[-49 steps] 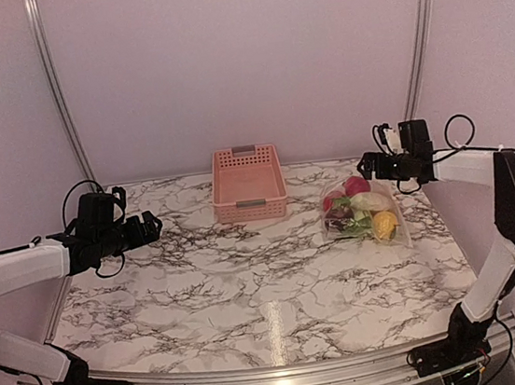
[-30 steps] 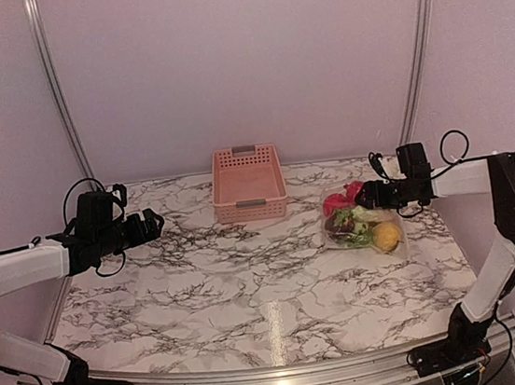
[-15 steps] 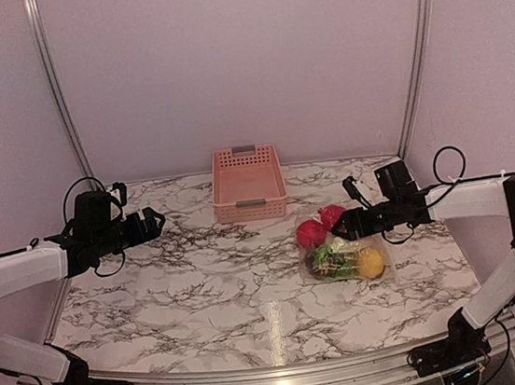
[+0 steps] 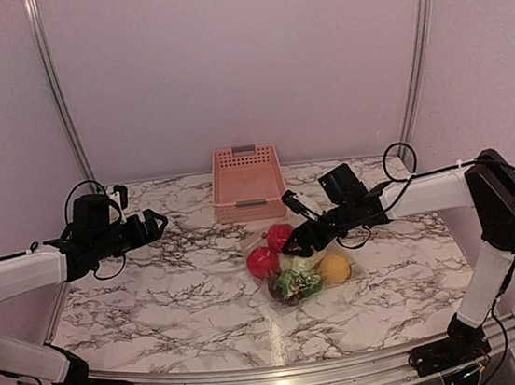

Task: Open the zip-top bag and remove the fake food

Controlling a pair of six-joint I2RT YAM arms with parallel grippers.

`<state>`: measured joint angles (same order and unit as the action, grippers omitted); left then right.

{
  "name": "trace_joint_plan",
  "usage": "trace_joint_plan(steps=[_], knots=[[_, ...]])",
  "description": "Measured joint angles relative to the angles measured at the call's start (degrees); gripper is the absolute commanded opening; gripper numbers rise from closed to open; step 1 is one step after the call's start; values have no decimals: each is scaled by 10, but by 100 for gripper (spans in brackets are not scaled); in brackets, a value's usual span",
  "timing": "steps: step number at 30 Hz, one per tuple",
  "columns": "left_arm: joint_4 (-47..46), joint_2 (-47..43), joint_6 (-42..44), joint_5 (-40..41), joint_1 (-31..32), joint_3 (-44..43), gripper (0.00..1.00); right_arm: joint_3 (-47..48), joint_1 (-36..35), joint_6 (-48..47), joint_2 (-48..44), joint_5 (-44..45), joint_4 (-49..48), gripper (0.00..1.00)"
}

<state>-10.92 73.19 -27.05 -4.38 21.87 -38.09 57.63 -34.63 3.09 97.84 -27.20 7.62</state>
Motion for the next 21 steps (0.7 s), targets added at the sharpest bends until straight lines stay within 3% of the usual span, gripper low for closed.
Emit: trace_joint_plan(steps=[7, 12, 17, 21], knots=[[-13, -19, -16, -23, -4, 10, 99, 181, -90, -57, 138, -15, 35, 77], [-17, -24, -26, -45, -9, 23, 99, 282, -124, -80, 191, -24, 63, 84], [-23, -24, -21, -92, -9, 35, 99, 278, -128, -75, 154, -21, 59, 90], [-30, -17, -3, -124, 10, 33, 99, 183, -104, -39, 52, -18, 33, 95]])
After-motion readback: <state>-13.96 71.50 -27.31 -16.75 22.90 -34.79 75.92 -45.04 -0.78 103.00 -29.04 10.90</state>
